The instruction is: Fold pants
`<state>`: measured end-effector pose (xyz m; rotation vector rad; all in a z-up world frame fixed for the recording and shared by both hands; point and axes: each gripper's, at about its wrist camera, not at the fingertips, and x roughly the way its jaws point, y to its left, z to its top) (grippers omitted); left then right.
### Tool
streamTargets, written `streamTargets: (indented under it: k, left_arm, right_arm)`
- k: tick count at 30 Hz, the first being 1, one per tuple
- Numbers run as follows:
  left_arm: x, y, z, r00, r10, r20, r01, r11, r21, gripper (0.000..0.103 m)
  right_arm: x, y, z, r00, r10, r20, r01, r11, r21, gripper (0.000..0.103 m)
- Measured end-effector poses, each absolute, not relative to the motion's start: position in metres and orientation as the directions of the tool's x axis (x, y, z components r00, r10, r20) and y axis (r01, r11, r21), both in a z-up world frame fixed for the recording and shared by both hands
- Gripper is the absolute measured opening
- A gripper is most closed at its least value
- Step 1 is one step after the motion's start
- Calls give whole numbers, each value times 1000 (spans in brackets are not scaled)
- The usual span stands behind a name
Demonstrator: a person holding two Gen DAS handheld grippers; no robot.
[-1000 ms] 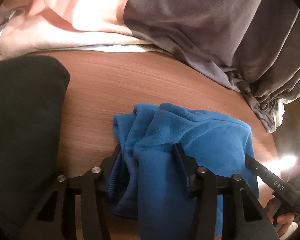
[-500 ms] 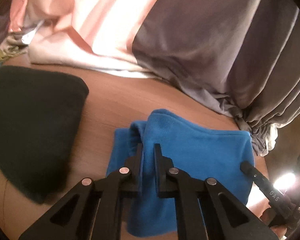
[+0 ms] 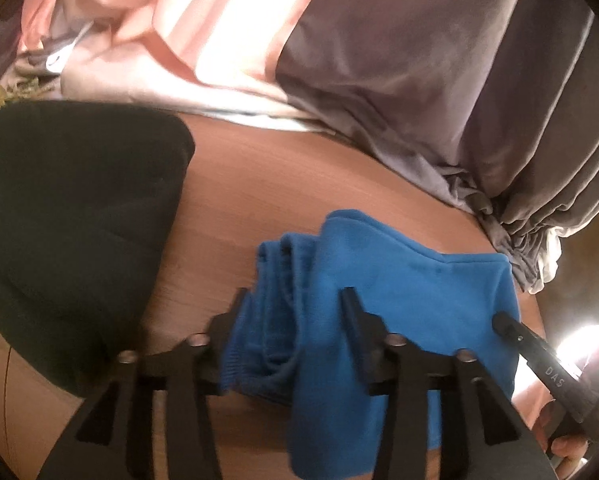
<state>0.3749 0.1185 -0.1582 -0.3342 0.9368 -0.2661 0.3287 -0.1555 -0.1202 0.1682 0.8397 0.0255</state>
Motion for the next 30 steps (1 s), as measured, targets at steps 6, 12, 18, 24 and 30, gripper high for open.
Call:
streamTargets:
  k: [6,12,18,24,30]
  left_arm:
    - [388,119,-172,528,-399,-749,84,903,-422,54]
    - [396,115,-184,510,-412,-755,72,895,-440,56]
    - [397,114,-190,508,-423,-750,52,885,-463,55]
    - [399,114,-193,482,-464,-743,47,860,-507,41]
    - [397,109,-185,483,-458,-747,38,863,-504,30]
  right_arm:
    - [339,-153,-134,631,27,-775,85,991,103,17]
    - [348,-160,-147,599,35,-800,88,990,109,17]
    - [351,-159,-151,600,31,-800,67,994,89,19]
    - [350,-162,-155,613,23,-790,91,991,99,29]
    - [350,-163,-151,628,78,-774,66,986,153,18]
